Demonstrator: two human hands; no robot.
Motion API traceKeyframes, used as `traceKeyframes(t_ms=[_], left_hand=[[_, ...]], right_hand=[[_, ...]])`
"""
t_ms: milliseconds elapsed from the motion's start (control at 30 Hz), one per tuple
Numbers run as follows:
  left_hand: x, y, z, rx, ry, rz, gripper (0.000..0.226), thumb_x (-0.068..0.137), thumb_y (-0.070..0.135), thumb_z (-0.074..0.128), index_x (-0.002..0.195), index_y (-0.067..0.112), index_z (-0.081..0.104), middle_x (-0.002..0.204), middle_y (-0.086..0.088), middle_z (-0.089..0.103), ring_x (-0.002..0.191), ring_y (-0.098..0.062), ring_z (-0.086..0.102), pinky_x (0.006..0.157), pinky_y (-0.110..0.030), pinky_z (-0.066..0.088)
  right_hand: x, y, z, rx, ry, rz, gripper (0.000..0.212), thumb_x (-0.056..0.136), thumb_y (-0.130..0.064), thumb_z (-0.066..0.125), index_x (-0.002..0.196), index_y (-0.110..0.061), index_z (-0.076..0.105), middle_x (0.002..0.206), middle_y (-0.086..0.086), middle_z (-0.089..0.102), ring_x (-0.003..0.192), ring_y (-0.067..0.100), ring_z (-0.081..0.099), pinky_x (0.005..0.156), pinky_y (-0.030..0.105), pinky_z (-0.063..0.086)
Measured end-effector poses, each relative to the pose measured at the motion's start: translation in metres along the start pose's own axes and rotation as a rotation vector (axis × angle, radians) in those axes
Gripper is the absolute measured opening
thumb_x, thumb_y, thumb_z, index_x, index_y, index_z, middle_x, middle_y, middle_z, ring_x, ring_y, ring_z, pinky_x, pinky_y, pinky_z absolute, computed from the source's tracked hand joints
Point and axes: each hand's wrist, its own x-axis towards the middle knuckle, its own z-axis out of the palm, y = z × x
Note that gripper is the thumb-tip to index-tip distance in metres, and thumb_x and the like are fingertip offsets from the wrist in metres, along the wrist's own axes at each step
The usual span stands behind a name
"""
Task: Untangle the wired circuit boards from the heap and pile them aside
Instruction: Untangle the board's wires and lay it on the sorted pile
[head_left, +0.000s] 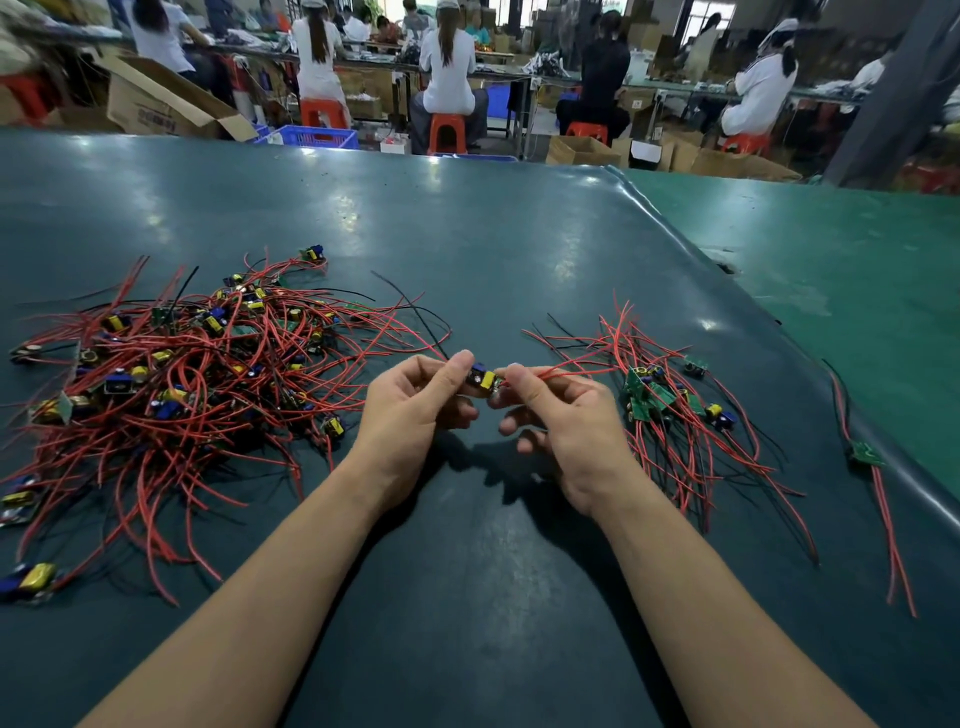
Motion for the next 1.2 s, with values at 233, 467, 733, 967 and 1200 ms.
traceKeyframes(t_ms=[233,467,733,967,1200], left_hand=[[-0.002,-0.001,-0.002,-0.038,-0.169,-0.013,0.019,0.061,0.026,0.078,0.074,0.012,0.074,0.071,-0.005,0.07,0.059,-0.016,0.065,0.064,-0.023,0.056],[-0.004,-0.007,0.0,0.175,-0.143,0.092,0.026,0.063,0.016,0.081,0.084,0.004,0.069,0.075,-0.005,0.074,0.07,-0.011,0.068,0.069,-0.017,0.053],[-0.003,-0.003,-0.001,0.063,-0.182,-0.032,0.019,0.063,0.017,0.08,0.076,0.007,0.071,0.069,-0.007,0.069,0.059,-0.016,0.064,0.064,-0.024,0.054],[-0.005,0.0,-0.001,0.092,-0.215,-0.037,0.016,0.062,0.015,0.08,0.073,0.007,0.071,0.068,-0.011,0.066,0.058,-0.017,0.061,0.062,-0.024,0.053],[-0.006,0.003,-0.002,0.082,-0.209,-0.04,0.016,0.057,0.02,0.082,0.067,0.011,0.074,0.067,-0.01,0.067,0.057,-0.018,0.061,0.062,-0.025,0.052]], right_hand=[[0.0,-0.001,0.001,0.054,0.046,0.018,0.01,0.086,-0.013,0.071,0.078,-0.009,0.067,0.064,0.003,0.066,0.047,0.011,0.055,0.039,0.018,0.039],[0.002,0.002,0.002,-0.013,0.102,0.044,0.022,0.091,-0.011,0.067,0.069,-0.01,0.067,0.057,0.001,0.063,0.044,0.01,0.049,0.04,0.018,0.037],[0.01,0.002,0.0,0.16,0.256,0.012,0.023,0.092,-0.009,0.062,0.069,-0.009,0.067,0.051,-0.004,0.054,0.038,0.004,0.036,0.035,0.016,0.026],[0.016,-0.007,-0.013,0.553,0.318,0.119,0.029,0.096,-0.013,0.052,0.068,-0.008,0.056,0.047,-0.004,0.041,0.034,0.004,0.028,0.03,0.015,0.021],[0.017,-0.006,-0.014,0.453,0.398,0.008,0.026,0.096,-0.012,0.057,0.071,-0.008,0.063,0.052,-0.004,0.048,0.036,0.004,0.031,0.033,0.014,0.023]])
